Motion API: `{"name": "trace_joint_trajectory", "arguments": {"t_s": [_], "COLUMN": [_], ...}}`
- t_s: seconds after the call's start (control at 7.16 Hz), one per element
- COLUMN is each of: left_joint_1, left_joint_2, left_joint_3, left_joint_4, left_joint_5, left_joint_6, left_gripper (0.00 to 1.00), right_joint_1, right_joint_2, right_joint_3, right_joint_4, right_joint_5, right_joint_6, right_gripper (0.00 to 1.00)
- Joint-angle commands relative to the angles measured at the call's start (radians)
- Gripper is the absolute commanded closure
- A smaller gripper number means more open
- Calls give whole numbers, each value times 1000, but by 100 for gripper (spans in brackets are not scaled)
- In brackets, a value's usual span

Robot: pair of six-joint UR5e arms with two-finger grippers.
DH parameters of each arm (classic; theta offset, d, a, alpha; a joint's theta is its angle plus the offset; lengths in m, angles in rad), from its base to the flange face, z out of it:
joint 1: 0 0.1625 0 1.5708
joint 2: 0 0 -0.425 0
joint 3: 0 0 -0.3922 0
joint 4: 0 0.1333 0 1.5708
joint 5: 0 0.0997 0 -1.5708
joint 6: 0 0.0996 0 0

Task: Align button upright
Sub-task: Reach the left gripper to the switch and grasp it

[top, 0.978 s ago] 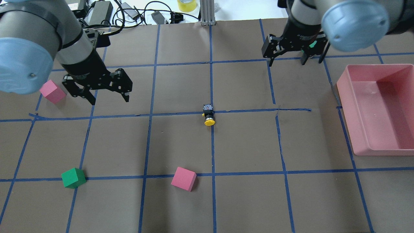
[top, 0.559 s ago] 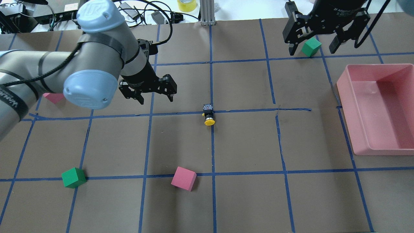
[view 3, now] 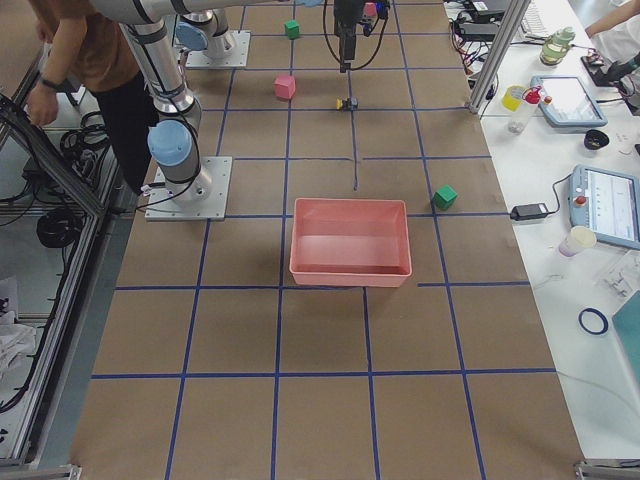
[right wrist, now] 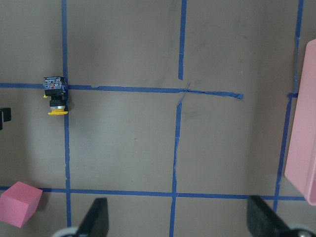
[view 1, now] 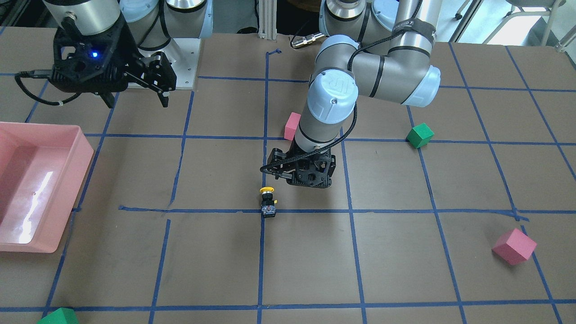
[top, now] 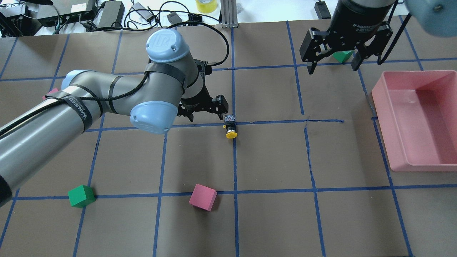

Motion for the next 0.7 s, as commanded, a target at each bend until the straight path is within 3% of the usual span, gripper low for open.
{"name": "trace_joint_trajectory", "arguments": {"t_s": [0.0,0.56], "left_joint_1": [-52,-59], "left_joint_2": [-56,-160], "left_joint_3": [-29,-30], "left_joint_4": [69,192], "left_joint_5": [4,-20], "left_joint_6": [-3,-14], "left_gripper": [0,0], "right_joint_1": [-9,-10], "right_joint_2": [4,1], "right_joint_3": [39,56], "right_joint_4": [-45,-45], "right_joint_5": [1,-2], "right_joint_6": [-7,-7], "right_gripper": [0,0]}}
